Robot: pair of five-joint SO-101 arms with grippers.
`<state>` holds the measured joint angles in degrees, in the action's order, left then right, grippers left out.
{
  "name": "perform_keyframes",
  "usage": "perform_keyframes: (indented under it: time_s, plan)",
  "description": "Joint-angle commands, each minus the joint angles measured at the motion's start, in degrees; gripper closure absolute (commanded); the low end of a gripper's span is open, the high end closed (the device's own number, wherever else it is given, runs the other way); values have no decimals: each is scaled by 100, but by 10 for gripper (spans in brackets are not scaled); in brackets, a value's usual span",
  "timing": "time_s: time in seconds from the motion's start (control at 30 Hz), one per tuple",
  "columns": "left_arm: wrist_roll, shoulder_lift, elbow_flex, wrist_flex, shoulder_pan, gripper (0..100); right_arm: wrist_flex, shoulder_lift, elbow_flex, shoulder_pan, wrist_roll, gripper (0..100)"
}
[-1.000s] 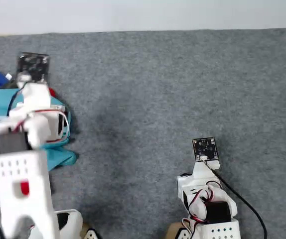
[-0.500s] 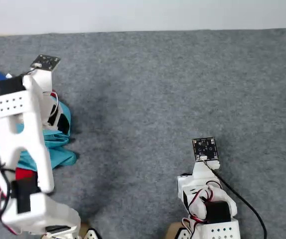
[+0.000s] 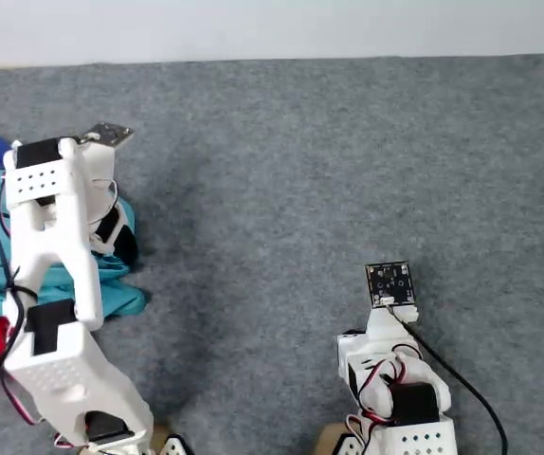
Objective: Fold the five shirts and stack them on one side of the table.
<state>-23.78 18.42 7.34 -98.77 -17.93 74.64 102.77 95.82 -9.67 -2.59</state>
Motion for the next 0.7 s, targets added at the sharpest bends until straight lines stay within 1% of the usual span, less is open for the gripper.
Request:
perform_keyframes:
  time_s: [0.0, 0.1, 0.17, 0.27, 0.67]
  plan:
    - [-26, 53, 259, -62, -26, 793, 22, 101, 62, -22, 35, 989]
    - [62, 97, 259, 70, -26, 793, 22, 101, 62, -22, 35, 989]
    - [369, 70, 259, 211, -26, 793, 22, 101, 62, -22, 35, 989]
    - [633, 53, 268, 422, -26, 793, 22, 101, 62, -22, 35, 989]
    - [1248, 114, 233, 1081, -26, 794, 22, 101, 62, -22, 35, 989]
